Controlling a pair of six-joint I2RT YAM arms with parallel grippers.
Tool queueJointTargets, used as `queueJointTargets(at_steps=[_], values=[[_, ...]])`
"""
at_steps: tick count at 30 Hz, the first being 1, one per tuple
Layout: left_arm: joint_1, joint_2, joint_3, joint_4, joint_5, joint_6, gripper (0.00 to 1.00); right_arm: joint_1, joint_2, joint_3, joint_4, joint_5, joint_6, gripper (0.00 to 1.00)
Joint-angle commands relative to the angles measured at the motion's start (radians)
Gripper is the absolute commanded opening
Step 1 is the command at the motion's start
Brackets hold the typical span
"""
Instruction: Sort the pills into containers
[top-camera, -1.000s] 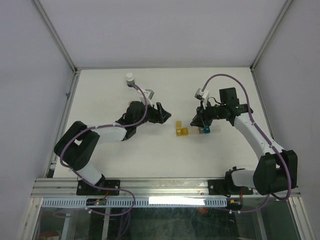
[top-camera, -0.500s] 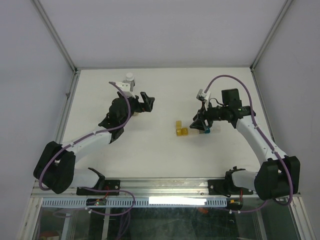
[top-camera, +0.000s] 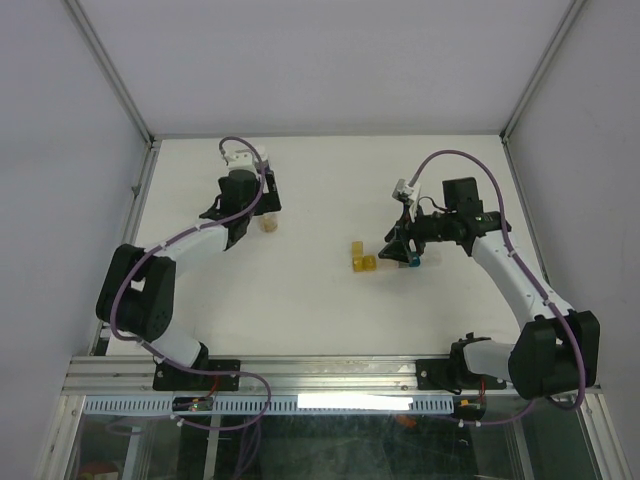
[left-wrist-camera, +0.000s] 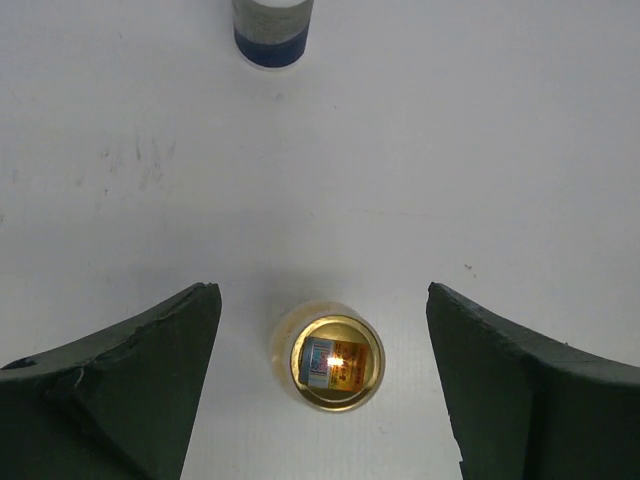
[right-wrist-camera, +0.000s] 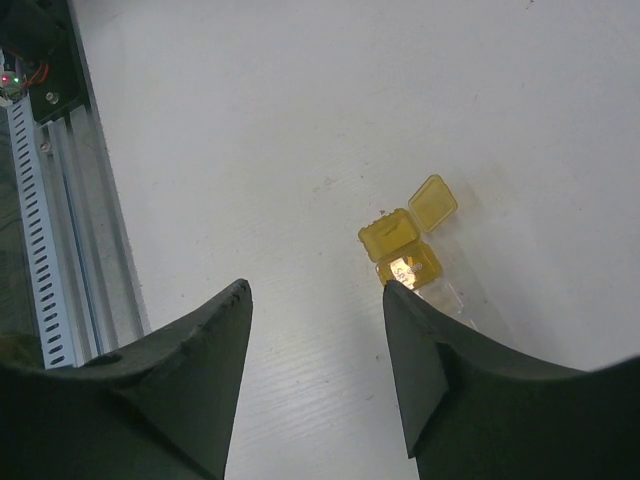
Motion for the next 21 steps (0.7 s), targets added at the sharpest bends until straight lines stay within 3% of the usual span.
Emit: queueJointTargets(at_steps=[1,5,13,21], values=[[0.001,0.083,0.111,-0.114,-0.030,0.039,0.81,-0.004,0.008,0.005,0.004,-0.035,-0.019,0.58],[0.001,0.124,0.154,-0.165,-0.020,0.032,0.67,-0.004,0.013,0.006,0.002,-0.036,-0.022,0.58],[0.000,0.109,0.143,-0.190,-0.029,0.018,0.63,-0.003,0.030,0.010,-0.006,-0.043,-0.026,0.59],[-0.002,0.096,0.148,-0.208,-0.015,0.022,0.50,-0.004,0.031,0.010,-0.009,-0.043,-0.028,0.59]])
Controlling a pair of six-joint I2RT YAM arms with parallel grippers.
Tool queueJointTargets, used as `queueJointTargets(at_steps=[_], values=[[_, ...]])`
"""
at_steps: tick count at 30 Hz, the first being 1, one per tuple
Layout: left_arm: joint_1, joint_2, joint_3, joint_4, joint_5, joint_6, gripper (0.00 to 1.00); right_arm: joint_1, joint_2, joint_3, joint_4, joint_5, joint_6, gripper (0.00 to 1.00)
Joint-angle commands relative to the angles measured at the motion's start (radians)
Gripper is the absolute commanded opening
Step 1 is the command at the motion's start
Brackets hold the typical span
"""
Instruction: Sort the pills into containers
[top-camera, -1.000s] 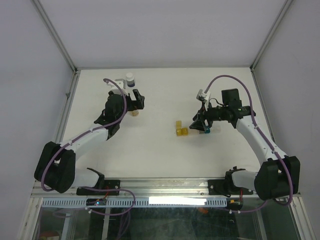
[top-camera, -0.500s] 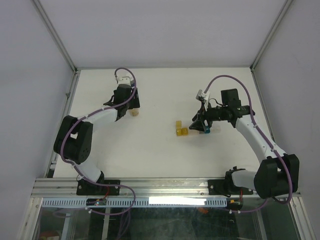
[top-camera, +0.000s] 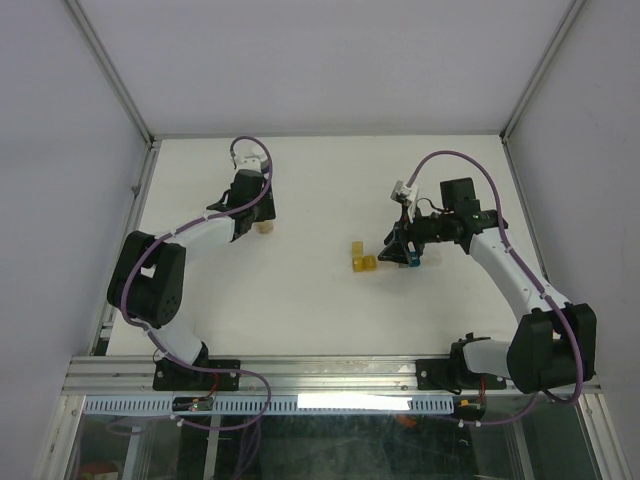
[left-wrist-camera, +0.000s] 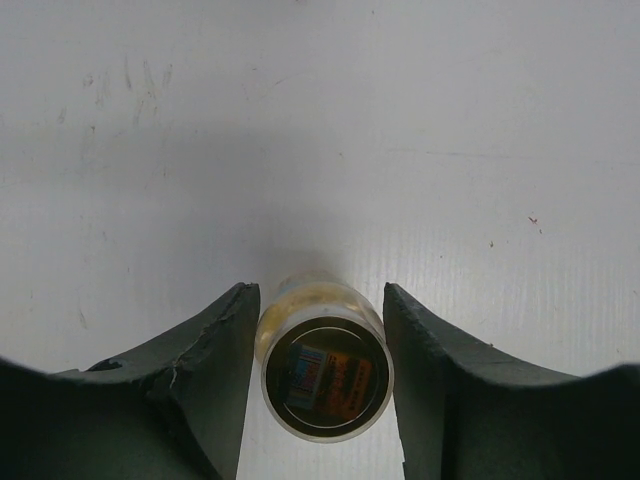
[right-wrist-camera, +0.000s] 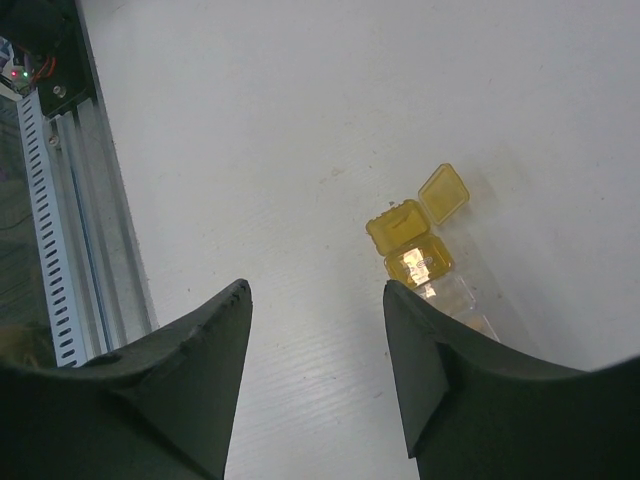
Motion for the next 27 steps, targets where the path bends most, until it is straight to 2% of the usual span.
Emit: queueJointTargets(at_steps=[1,3,8,13,22,27], values=[[-0.002,-0.049,0.038,-0.006,-0.010,0.006,0.49,-0.004,-0.002,0.011,0.007,-0.034,-0.021,0.59],[-0.003,-0.058,0.039,-0.014,-0.009,0.010,0.49,-0.004,0.001,0.011,0.006,-0.035,-0.022,0.59],[-0.003,-0.082,0.037,-0.031,-0.015,0.013,0.61,-0.004,0.006,0.013,0.001,-0.039,-0.022,0.59],[-0.009,-0.098,0.042,-0.043,-0.021,0.018,0.62,-0.004,0.010,0.015,-0.003,-0.042,-0.024,0.59],[-0.018,-0.103,0.053,-0.068,-0.032,0.022,0.51,-0.004,0.018,0.019,-0.010,-0.046,-0.028,0.59],[-0.027,-0.108,0.068,-0.089,-0.024,0.020,0.36,-0.004,0.021,0.018,-0.012,-0.046,-0.030,0.59]])
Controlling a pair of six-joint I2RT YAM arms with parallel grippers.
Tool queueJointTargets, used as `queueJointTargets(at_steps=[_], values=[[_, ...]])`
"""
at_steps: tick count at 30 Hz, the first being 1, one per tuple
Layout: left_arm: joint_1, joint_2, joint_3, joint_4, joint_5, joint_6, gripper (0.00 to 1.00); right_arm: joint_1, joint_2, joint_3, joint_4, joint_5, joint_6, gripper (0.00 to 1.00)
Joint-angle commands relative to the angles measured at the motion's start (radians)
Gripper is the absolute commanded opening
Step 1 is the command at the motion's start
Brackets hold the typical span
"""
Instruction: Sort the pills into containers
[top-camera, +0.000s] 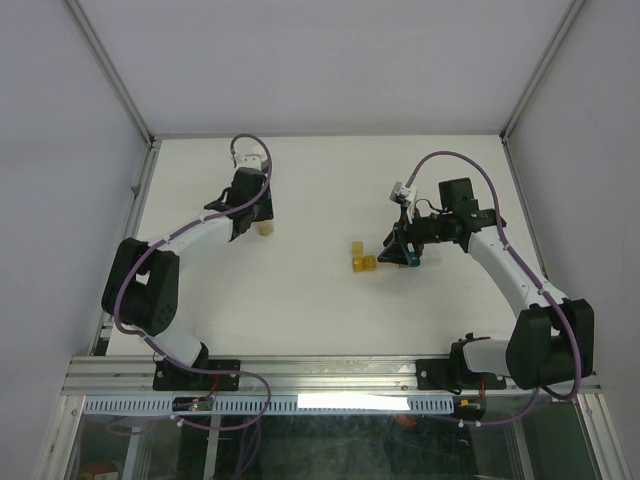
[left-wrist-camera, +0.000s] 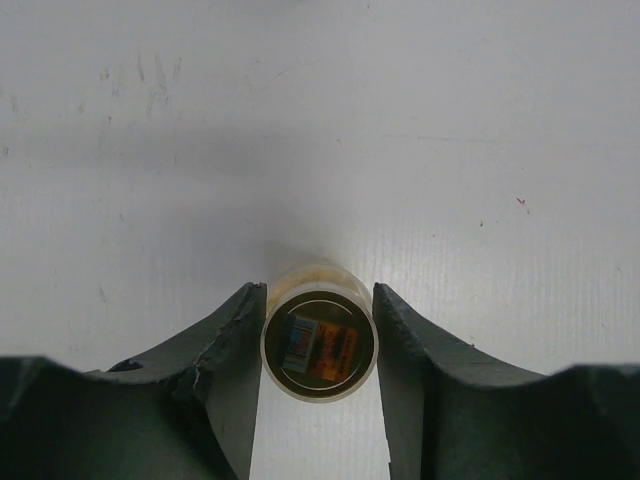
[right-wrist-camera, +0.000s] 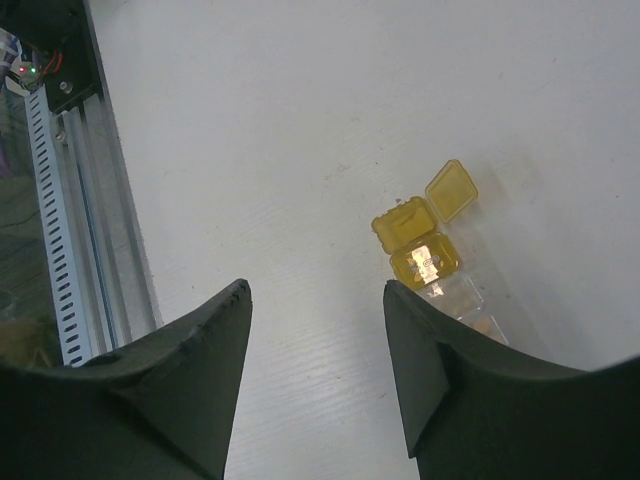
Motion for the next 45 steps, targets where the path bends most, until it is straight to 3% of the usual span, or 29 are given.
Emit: queueJointTargets(at_steps=[1,7,11,16,19,22,24,28,32,36,45], values=[[-0.015,-0.059,0.050,-0.008,-0.004,0.017,0.31,-0.004,0.003,0.018,-0.004,-0.037,-0.019,0.59],[-0.038,-0.124,0.031,-0.020,0.076,-0.007,0.08,-0.004,-0.004,0.021,-0.026,-0.071,-0.050,0.59],[-0.053,-0.221,-0.028,0.001,0.261,-0.066,0.02,-0.004,-0.041,0.004,-0.013,-0.128,-0.072,0.64],[-0.111,-0.372,-0.189,0.200,0.559,-0.148,0.00,-0.004,-0.130,-0.040,0.075,-0.253,-0.070,0.88],[-0.190,-0.423,-0.259,0.331,0.633,-0.182,0.00,-0.004,-0.176,-0.041,0.092,-0.393,-0.165,0.99],[-0.271,-0.445,-0.325,0.507,0.659,-0.240,0.00,-0.001,-0.165,0.029,0.056,-0.456,-0.208,0.99],[-0.311,-0.446,-0.358,0.625,0.665,-0.286,0.00,0.015,-0.157,0.067,0.043,-0.413,-0.200,0.99],[-0.380,-0.427,-0.402,0.788,0.599,-0.349,0.00,0.084,-0.230,-0.035,0.228,-0.273,-0.062,0.99],[-0.431,-0.381,-0.407,0.868,0.539,-0.370,0.00,0.109,-0.223,-0.058,0.231,-0.220,-0.048,0.99],[-0.455,-0.334,-0.397,0.929,0.511,-0.413,0.00,0.184,-0.202,-0.098,0.315,-0.058,-0.012,0.98],[-0.474,-0.315,-0.382,0.910,0.415,-0.482,0.00,0.281,-0.161,-0.134,0.426,0.125,0.047,0.88]])
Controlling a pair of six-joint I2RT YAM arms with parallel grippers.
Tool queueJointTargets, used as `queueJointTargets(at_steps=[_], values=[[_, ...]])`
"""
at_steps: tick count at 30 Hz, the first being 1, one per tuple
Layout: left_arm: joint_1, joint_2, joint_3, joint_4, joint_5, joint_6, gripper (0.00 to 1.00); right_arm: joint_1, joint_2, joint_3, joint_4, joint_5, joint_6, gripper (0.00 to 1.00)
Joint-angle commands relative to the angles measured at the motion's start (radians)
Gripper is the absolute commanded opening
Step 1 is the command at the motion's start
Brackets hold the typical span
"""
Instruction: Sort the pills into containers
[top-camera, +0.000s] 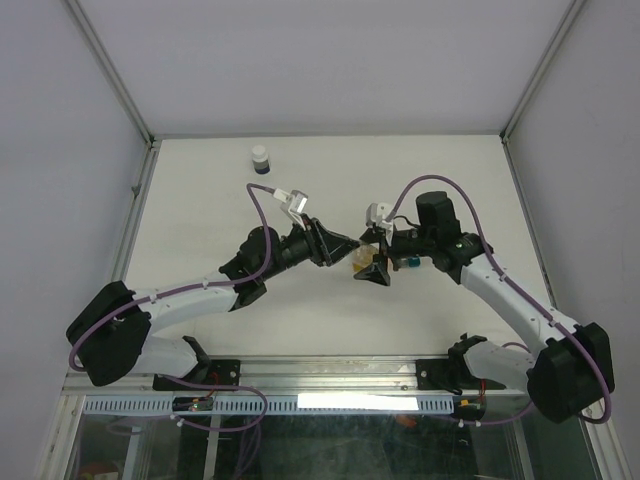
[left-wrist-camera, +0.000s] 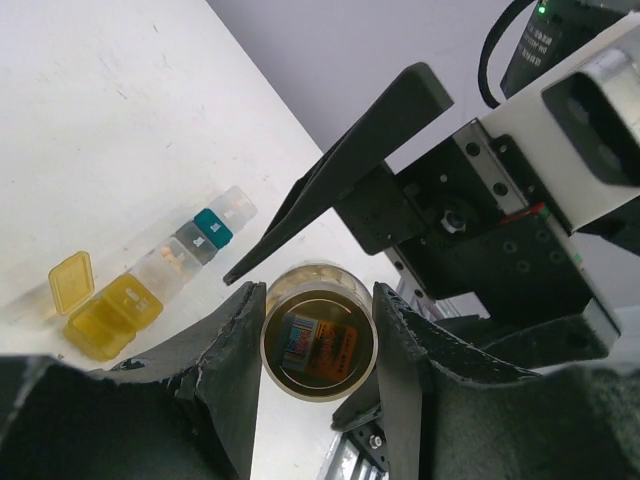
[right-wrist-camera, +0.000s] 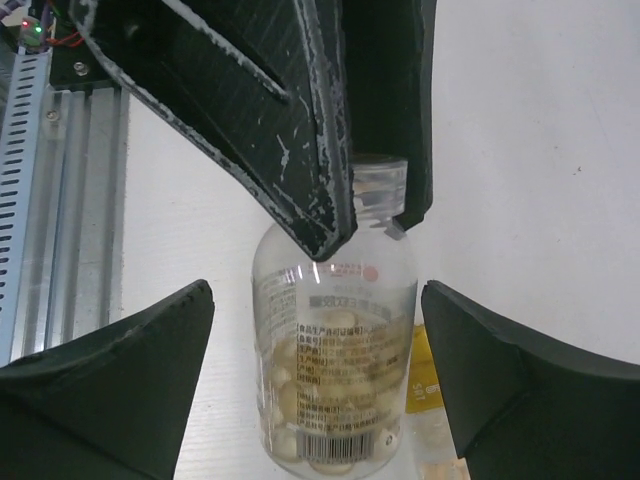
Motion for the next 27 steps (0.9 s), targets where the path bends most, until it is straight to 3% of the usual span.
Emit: queueJointTargets(at_steps=[1,6,13,16,18,20,22,27], values=[[-0.016,0.006,0.031,0.092,-0.058,-0.053,0.00,0.042,0.015,0.009,0.112,0.117,0.050,0.87],[-0.016,0.011,0.039,0.076,-0.060,-0.055,0.00,0.050,0.003,0.011,0.135,0.124,0.082,0.81],[-0.016,0.002,0.042,0.077,-0.058,-0.058,0.00,0.057,0.021,0.030,0.096,0.118,0.064,0.65],[-0.017,-0.014,0.031,0.083,-0.055,-0.060,0.00,0.056,0.019,0.041,0.080,0.112,0.056,0.48],[-0.017,-0.021,0.022,0.098,-0.044,-0.065,0.00,0.056,0.022,0.048,0.066,0.099,0.049,0.32],[-0.016,-0.031,0.008,0.132,-0.031,-0.068,0.12,0.056,0.029,0.062,0.042,0.077,0.043,0.16],[-0.015,-0.053,-0.025,0.181,-0.028,-0.061,0.45,0.054,0.036,0.082,0.004,0.045,0.029,0.01],[-0.009,-0.171,-0.135,0.260,-0.070,0.059,0.95,0.026,0.026,0.081,-0.032,-0.070,0.010,0.00]])
